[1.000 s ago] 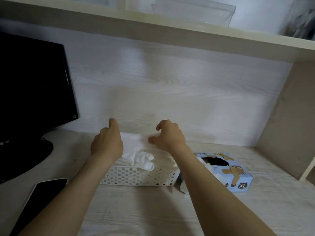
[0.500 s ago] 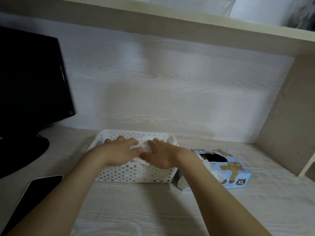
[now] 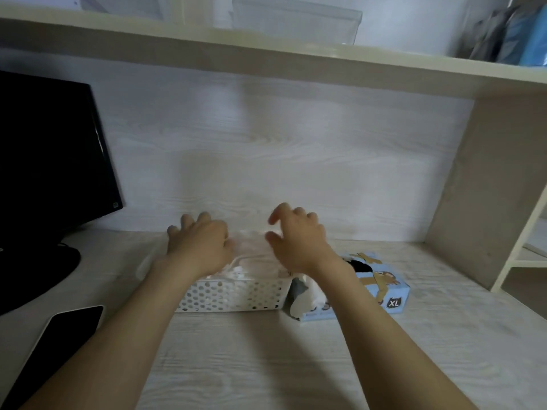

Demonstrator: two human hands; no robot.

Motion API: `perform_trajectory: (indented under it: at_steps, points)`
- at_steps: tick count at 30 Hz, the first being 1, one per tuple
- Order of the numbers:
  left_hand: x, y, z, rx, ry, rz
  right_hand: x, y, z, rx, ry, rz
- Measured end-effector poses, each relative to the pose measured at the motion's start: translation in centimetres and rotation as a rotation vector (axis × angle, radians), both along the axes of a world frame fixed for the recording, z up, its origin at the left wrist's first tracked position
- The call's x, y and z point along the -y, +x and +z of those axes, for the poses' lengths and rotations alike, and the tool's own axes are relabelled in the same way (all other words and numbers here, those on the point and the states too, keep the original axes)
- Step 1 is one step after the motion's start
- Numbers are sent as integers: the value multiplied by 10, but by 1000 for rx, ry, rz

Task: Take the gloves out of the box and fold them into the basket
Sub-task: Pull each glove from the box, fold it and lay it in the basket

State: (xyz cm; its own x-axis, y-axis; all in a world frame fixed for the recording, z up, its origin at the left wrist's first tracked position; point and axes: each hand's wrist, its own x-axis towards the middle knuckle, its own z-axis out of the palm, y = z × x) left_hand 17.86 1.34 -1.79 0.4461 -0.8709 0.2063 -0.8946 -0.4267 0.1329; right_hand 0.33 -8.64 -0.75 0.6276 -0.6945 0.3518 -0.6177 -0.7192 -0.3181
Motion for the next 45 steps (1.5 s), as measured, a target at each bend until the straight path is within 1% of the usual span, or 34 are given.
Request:
perform_trajectory:
  at_steps: [2, 4, 6, 8, 10, 12, 15, 19, 21, 23, 26, 28, 30, 31, 32, 35, 38, 40, 42, 45]
  points:
    - [3, -15, 2, -8, -209, -138, 14, -23, -4, 67, 58, -116]
    - [7, -29, 0, -64, -297, -271, 25, -41, -10, 58, 142, -228]
    - [12, -45, -3, -78, -302, -344, 28, -58, -14, -14, 228, -287]
    - [15, -57, -9, -127, -305, -389, 22, -69, -18, -82, 318, -294]
    - [17, -65, -15, -213, -299, -428, 16, -75, -20, -48, 356, -242]
    - [18, -70, -20, -255, -268, -440, 14, -78, -25, 22, 309, -211]
    - [17, -73, -27, -268, -220, -444, 20, -79, -32, 53, 232, -219]
    - [15, -70, -30, -298, -235, -469, 24, -78, -36, 127, 235, -227]
    - [14, -69, -30, -310, -240, -483, 21, -76, -34, 199, 217, -214]
    - [15, -69, -30, -326, -248, -483, 16, -74, -28, 323, 200, -197]
    - [18, -71, -28, -347, -270, -461, 12, -68, -20, 634, 246, -118]
    - [17, -73, -21, -473, -327, -517, 12, -66, -16, 796, 277, -55]
    - [14, -76, -11, -700, -365, -611, 11, -64, -11, 903, 342, 17]
    - [13, -77, -7, -758, -379, -639, 10, -62, -8, 939, 380, 49]
    - [13, -77, -3, -770, -400, -650, 10, -60, -5, 962, 409, 71]
    - [20, -74, 5, -798, -480, -585, 11, -49, 2, 982, 405, 67]
    - [33, -69, 8, -893, -554, -453, 15, -39, 8, 959, 332, -25]
    - [41, -62, 8, -919, -620, -356, 19, -33, 12, 965, 367, -29]
    - [53, -49, 5, -901, -665, -256, 24, -30, 17, 967, 507, 85]
    - [64, -33, 1, -874, -630, -184, 31, -27, 23, 857, 644, 261]
